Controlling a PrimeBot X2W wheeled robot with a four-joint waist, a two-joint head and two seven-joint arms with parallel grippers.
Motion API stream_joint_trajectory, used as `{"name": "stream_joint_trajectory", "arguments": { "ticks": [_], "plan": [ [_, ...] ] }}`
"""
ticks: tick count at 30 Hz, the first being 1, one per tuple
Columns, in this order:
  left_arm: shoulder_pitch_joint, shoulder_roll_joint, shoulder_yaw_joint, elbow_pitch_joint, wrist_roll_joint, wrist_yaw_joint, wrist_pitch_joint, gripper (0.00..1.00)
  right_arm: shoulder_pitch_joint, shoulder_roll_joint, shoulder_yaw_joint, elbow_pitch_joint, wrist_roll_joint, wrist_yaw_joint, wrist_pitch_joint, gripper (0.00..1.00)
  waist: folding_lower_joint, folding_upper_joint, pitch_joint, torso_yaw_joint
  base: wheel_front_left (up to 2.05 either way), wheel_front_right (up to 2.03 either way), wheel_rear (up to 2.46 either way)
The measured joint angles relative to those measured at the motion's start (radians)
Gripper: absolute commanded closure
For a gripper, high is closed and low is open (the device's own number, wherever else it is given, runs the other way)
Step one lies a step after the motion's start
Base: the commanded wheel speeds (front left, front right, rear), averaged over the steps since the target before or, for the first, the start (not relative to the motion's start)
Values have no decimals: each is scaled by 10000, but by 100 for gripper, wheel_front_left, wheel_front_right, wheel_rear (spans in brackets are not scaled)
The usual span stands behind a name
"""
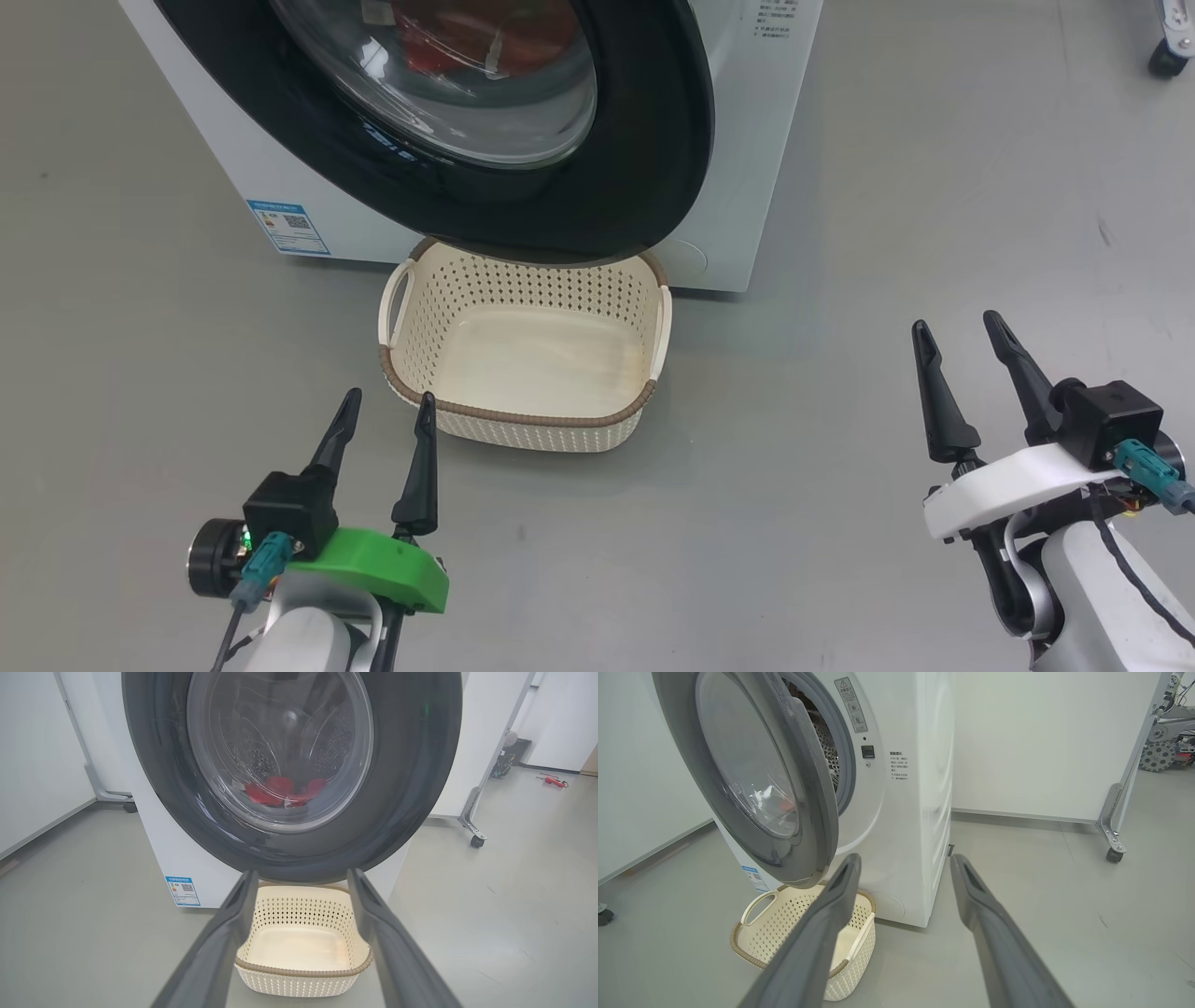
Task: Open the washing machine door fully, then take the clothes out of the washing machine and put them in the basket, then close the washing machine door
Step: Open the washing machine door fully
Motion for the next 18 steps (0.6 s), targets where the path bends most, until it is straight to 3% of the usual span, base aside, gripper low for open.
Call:
{"name": "stream_joint_trajectory", "arguments": {
  "ticks": [18],
  "plan": [
    [341,0,1243,-205,268,174,0,0,264,142,-259,-255,-90,-236,-186,0,1,0,-12,-141,0,0,0]
  ]
}}
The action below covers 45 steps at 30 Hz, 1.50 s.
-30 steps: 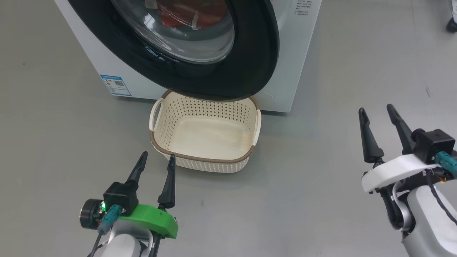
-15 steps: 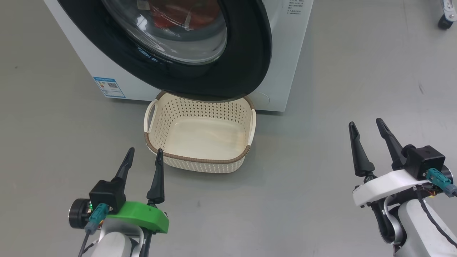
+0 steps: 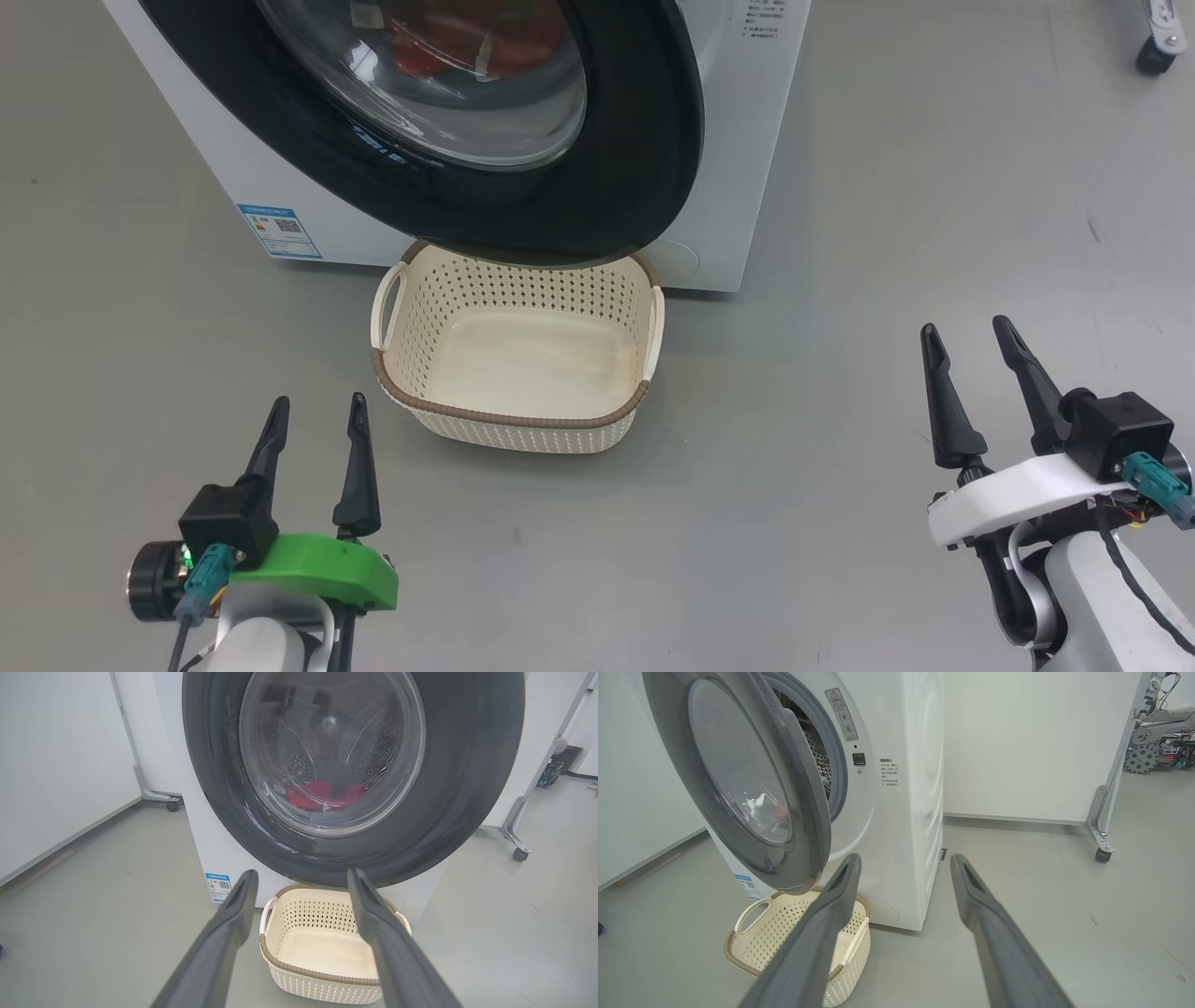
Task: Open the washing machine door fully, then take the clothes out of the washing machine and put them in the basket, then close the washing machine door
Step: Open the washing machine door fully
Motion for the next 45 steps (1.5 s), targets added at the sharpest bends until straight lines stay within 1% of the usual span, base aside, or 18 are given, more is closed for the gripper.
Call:
{"name": "stream_joint_trajectory", "arguments": {
  "ticks": [5,14,16,17,18,22,26,29,31,32,33,36,41,42,45],
  "plan": [
    [35,-2,253,4,81,0,0,0,78,0,-31,-50,0,-12,-2,0,0,0,9,-10,0,0,0],
    [51,-2,282,13,127,-19,0,0,95,0,-104,-113,-54,-12,-77,0,0,0,21,-11,0,0,0],
    [53,-2,270,13,127,-94,0,0,95,2,-123,-159,-52,-12,-77,0,0,0,32,-4,0,0,0],
    [53,-4,261,12,127,-96,0,0,95,12,-151,-192,-27,-2,-77,38,0,0,40,2,0,0,0],
    [53,-4,257,12,127,-102,0,0,94,15,-186,-211,23,2,-77,100,0,0,48,9,0,0,0],
    [54,-2,163,10,127,-192,0,0,87,13,-357,-290,284,35,-77,100,0,0,112,52,0,0,0],
    [53,-4,84,2,127,-267,0,0,-48,88,-637,-408,897,257,-23,100,0,0,224,149,0,0,0],
    [50,-2,10,0,127,-270,0,0,-280,374,-1009,-474,1768,441,167,100,0,0,309,234,0,0,0],
    [46,-4,-69,0,127,-278,0,0,-427,646,-1390,-506,2589,548,353,100,0,0,371,294,0,0,0],
    [44,-4,-98,-2,127,-282,0,0,-512,792,-1570,-512,3018,552,470,100,0,0,404,324,0,0,0],
    [43,-4,-117,-2,127,-305,0,0,-606,920,-1735,-531,3436,639,604,100,0,0,442,354,0,0,0],
    [36,-2,-211,-8,127,-364,0,0,-1045,1137,-2121,-543,4439,725,1085,100,0,0,563,444,0,0,0],
    [1,-4,-445,-13,125,-407,0,0,-1997,1409,-2838,-546,6226,738,2052,100,0,0,770,624,0,0,0],
    [-5,-4,-474,-19,119,-410,0,0,-2183,1494,-2991,-541,6629,711,2255,100,0,0,817,664,0,0,0],
    [-29,-2,-654,-31,79,-428,0,0,-2742,1503,-3248,-512,7350,571,2882,100,0,0,968,787,0,0,0]
  ]
}}
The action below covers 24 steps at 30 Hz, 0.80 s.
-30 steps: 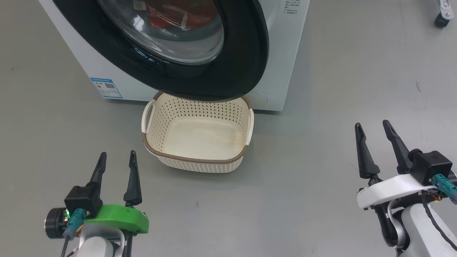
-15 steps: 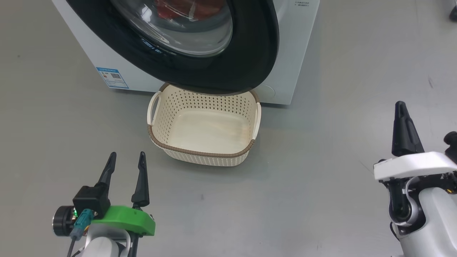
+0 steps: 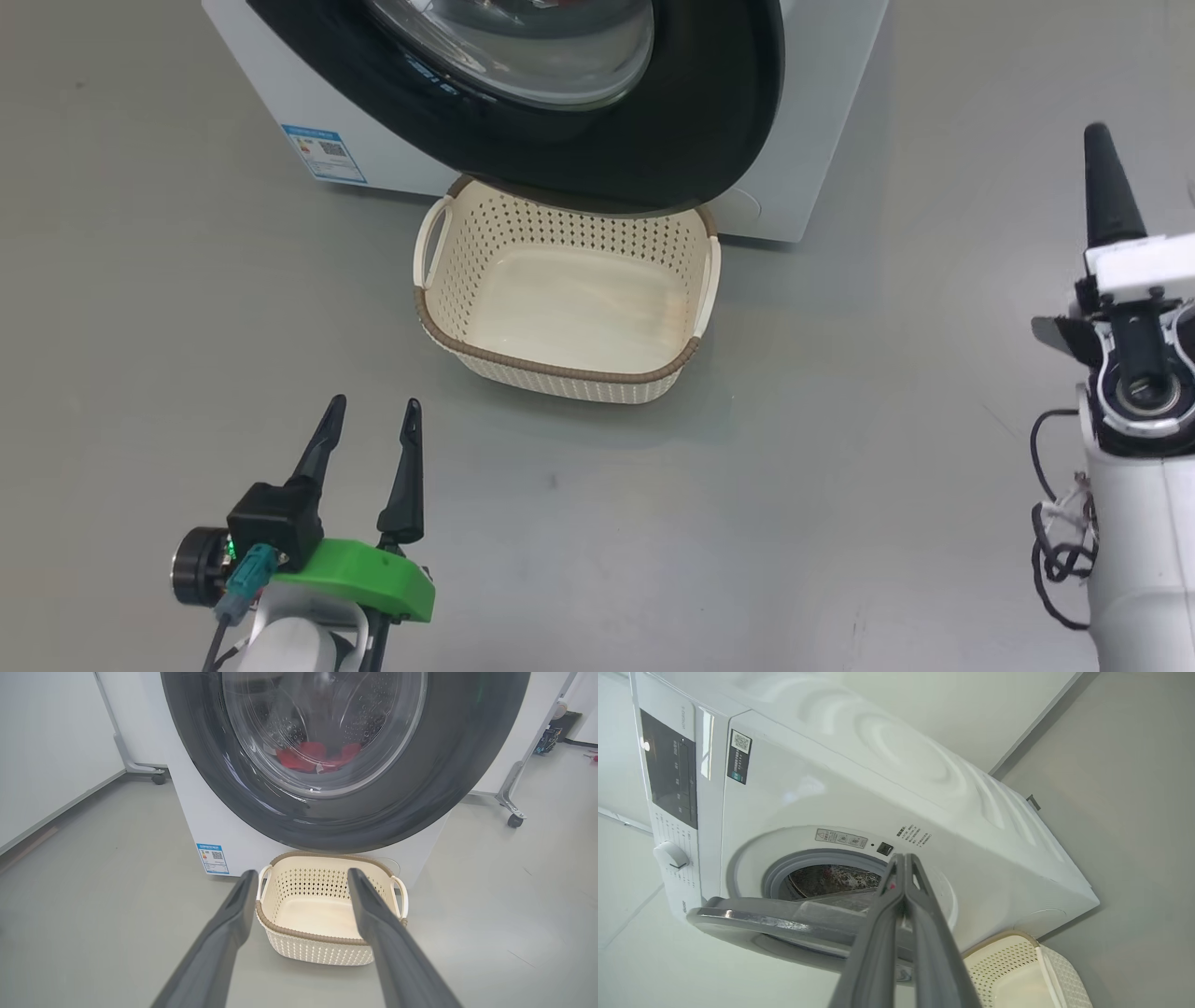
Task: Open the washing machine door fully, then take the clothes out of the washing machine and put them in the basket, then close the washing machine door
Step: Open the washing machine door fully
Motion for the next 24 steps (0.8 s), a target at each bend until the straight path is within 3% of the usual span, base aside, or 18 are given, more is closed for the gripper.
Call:
{"name": "stream_joint_trajectory", "arguments": {
  "ticks": [5,11,24],
  "plan": [
    [-163,-2,-150,-12,-35,-15,0,0,-1095,-128,-180,107,895,-506,1039,100,0,0,293,206,0,0,0],
    [-393,-2,-368,-27,-123,-17,0,0,-2350,-564,-178,410,1053,-932,1923,100,0,0,656,450,0,0,0],
    [-847,-8,-729,-90,-489,-15,0,0,-4263,-859,94,1379,1260,-1200,3185,100,0,0,1344,919,0,0,0]
  ]
}}
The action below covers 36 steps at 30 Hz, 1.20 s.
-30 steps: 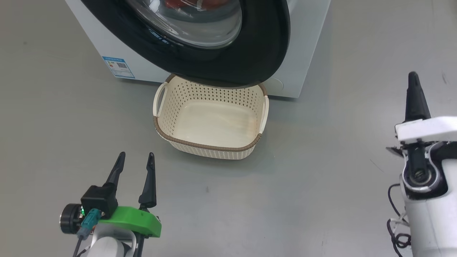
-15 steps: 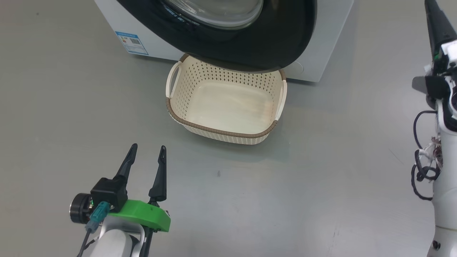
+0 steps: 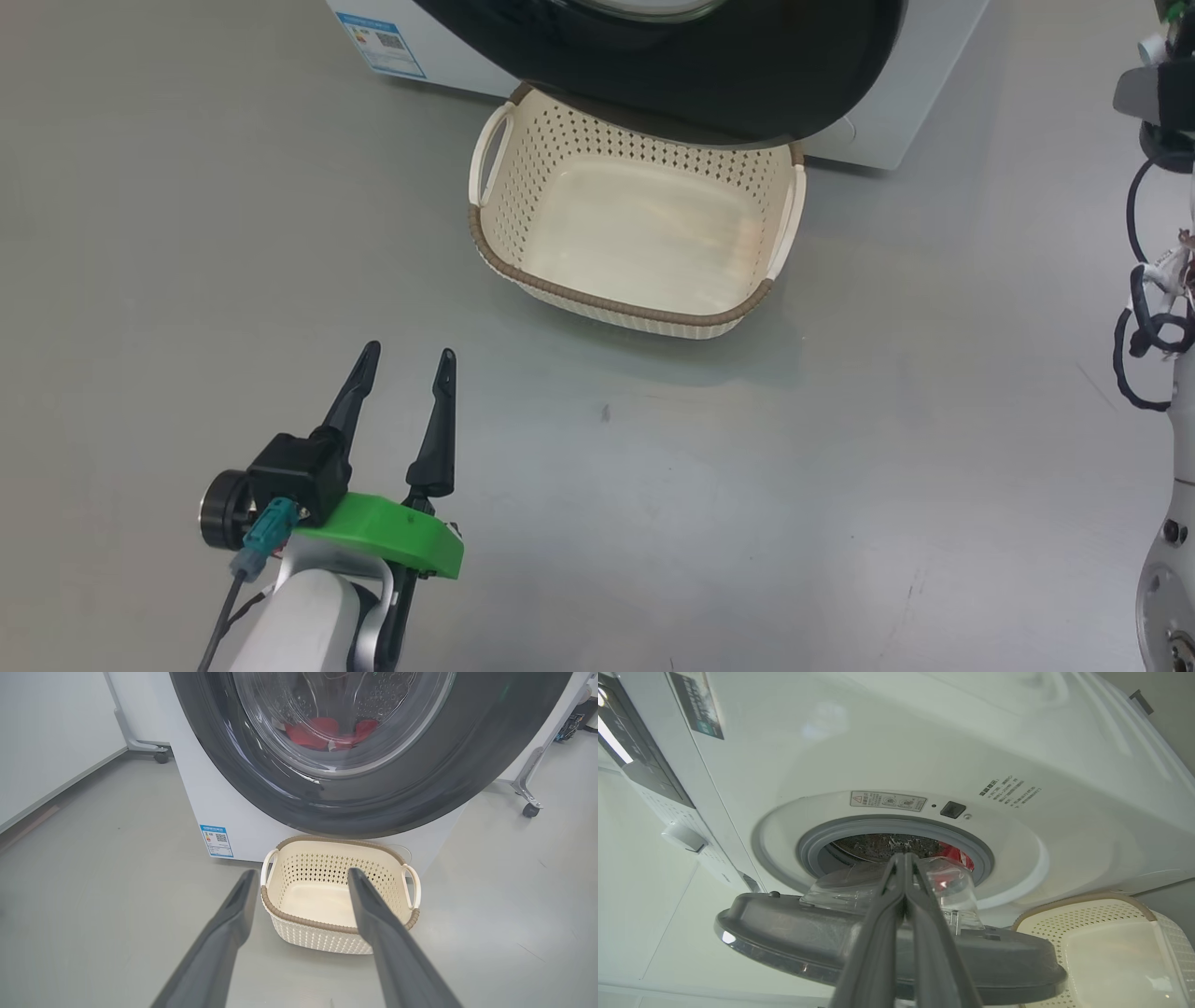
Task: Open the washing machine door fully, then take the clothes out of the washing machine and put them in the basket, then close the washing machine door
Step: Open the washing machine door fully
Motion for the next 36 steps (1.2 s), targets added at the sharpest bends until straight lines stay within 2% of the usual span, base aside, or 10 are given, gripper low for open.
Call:
{"name": "stream_joint_trajectory", "arguments": {
  "ticks": [19,36],
  "plan": [
    [-399,-10,-326,-90,-263,119,0,0,-1439,581,-19,1962,999,-77,1174,100,0,0,608,624,0,0,0],
    [-419,-17,-443,54,-426,192,0,0,-1647,554,-44,3319,1555,-79,2213,100,0,0,397,770,0,0,0]
  ]
}}
